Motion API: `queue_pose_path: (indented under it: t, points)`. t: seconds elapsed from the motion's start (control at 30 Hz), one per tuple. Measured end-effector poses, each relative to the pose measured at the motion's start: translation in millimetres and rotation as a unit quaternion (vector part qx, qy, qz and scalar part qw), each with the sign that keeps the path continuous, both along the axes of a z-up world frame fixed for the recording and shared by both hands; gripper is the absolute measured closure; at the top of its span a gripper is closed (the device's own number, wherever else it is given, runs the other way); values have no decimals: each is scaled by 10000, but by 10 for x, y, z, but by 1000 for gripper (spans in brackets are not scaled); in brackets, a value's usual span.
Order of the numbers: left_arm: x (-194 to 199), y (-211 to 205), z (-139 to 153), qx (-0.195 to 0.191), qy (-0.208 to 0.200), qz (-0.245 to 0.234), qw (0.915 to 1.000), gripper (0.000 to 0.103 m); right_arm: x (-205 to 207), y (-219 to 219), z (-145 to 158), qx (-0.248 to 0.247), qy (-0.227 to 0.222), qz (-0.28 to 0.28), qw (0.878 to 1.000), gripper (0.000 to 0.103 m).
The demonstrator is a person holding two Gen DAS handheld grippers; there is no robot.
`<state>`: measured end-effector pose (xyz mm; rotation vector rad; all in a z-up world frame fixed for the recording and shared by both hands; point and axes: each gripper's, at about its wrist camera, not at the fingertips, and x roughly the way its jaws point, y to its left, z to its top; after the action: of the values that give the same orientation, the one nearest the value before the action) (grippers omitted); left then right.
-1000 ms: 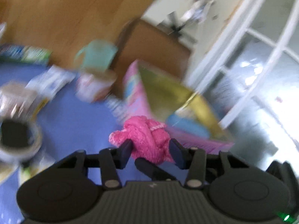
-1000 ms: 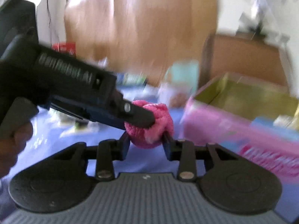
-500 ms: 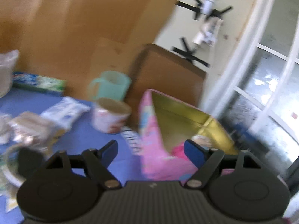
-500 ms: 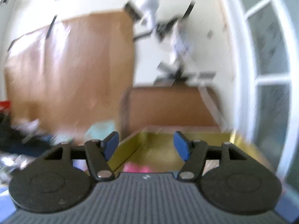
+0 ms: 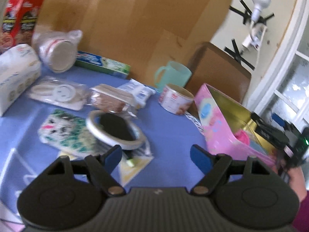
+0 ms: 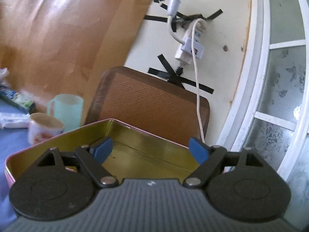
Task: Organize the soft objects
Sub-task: 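Grasp the wrapped wafer biscuit packs with the right tool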
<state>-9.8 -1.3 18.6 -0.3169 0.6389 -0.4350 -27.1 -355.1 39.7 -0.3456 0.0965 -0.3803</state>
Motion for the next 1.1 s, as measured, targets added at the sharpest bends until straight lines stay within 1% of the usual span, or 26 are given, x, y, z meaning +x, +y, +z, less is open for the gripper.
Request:
queue_pose_path:
  t: [0.1,0.13,0.17,0.2,0.23,0.3,0.33,0.37,0.4,0.43,0.47,0.5,0.53,0.6,0.67,0.7,0.73,0.77,0.83,0.87,0.93,0.97,1.0,1.03,1.1]
  points:
    - [-29,166,-20,-49,-54,201,9998,18,-143,51,24,208,35,318,9993,15]
    - [-31,225,-30,-56,-55,278,9996,18,-132,31,29,170,38,401,9990,15]
    - [-33,302,-39,-81,-63,360,9993,18,-154,76,54,115,-22,340,9994,15]
    - [-42,385,-46,-119,-94,453,9989,18,-164,96,92,85,-144,344,9993,15]
    - [-49,457,-48,-128,-139,567,9982,18,-217,186,191,78,-408,443,9982,15]
    - [-61,596,-58,-32,-260,902,9956,18,-276,387,365,194,-640,849,9941,14]
    - [-62,654,-70,53,-325,1081,9936,18,-251,509,461,436,-514,1296,9893,14]
    - [-58,710,-90,165,-422,1266,9909,18,-147,668,532,853,-121,1898,9780,14]
    - [-58,746,-120,334,-559,1470,9870,18,-36,797,540,1133,215,2261,9673,16]
    - [-58,765,-158,494,-676,1666,9825,18,124,987,509,1400,627,2584,9538,16]
    - [-35,809,-178,412,-597,1767,9816,18,317,1220,434,1581,1033,2788,9416,16]
    - [-31,845,-168,244,-609,1717,9830,18,487,1434,349,1645,1303,2871,9346,16]
    - [-45,856,-166,214,-667,1750,9821,16,661,1640,258,1661,1519,2876,9309,16]
    - [-67,854,-157,208,-748,1725,9819,15,910,1932,142,1691,1760,2808,9282,16]
    - [-69,851,-159,195,-792,1650,9829,12,1123,2257,63,1444,1908,2853,9281,15]
    - [-78,865,-162,180,-801,1636,9831,11,1215,2415,39,1203,1993,2846,9300,15]
    - [-76,874,-163,145,-794,1619,9835,11,1360,2591,14,940,2207,2889,9268,14]
    - [-70,891,-169,92,-780,1607,9839,11,1480,2693,-7,800,2418,2905,9224,13]
    - [-74,938,-182,-55,-744,1634,9837,10,1729,2844,-97,645,2945,2637,9163,10]
    - [-73,965,-189,-130,-737,1649,9835,9,1849,2874,-143,655,3175,2495,9125,9]
    - [-85,1006,-198,-267,-744,1700,9823,8,1925,2816,-143,844,3217,2411,9117,9]
    - [-89,1016,-200,-299,-756,1698,9821,8,1940,2742,-112,1023,3267,2371,9092,14]
    - [-95,1016,-202,-316,-774,1675,9823,8,1906,2679,-87,1076,3241,2331,9105,21]
    - [-93,1007,-199,-310,-785,1646,9827,8,1832,2604,-74,1071,3201,2366,9111,22]
    - [-97,986,-196,-280,-817,1587,9835,8,1690,2473,-66,1141,3125,2377,9126,30]
